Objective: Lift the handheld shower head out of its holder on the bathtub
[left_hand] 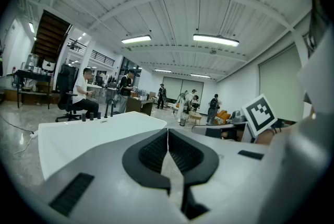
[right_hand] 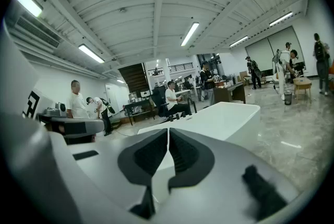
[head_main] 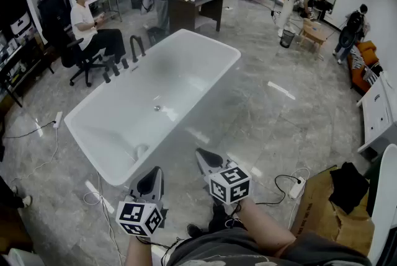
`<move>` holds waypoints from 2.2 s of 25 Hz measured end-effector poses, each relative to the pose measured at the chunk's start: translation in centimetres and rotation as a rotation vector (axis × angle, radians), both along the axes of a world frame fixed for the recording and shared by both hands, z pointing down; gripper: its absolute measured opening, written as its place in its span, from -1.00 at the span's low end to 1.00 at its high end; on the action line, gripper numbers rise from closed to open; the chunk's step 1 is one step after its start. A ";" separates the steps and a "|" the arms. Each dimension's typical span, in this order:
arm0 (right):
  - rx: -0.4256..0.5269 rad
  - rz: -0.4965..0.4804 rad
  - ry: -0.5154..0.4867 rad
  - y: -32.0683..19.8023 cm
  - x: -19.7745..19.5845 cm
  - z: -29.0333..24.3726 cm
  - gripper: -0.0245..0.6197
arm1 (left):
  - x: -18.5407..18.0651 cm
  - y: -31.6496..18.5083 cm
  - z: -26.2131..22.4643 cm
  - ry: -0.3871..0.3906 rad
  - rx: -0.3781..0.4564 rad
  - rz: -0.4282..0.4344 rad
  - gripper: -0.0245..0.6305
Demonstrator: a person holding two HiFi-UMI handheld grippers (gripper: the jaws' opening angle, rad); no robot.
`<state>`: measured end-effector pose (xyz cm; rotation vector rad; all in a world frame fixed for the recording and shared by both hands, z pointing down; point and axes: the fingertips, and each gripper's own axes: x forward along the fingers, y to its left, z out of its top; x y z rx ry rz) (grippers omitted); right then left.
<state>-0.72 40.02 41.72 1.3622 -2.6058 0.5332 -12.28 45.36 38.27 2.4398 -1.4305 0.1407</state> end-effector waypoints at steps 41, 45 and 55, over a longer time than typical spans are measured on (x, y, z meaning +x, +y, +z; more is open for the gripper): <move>-0.022 -0.064 -0.075 -16.5 4.8 1.5 -0.82 | 2.7 -13.9 3.0 0.017 -0.092 -0.133 -0.87; -0.031 -0.078 -0.080 -20.6 6.5 2.1 -0.82 | 4.2 -18.1 3.2 0.007 -0.095 -0.147 -0.87; -0.009 -0.264 -0.044 -26.9 8.8 2.3 -0.82 | 8.1 -25.1 2.7 -0.004 -0.080 -0.226 -0.87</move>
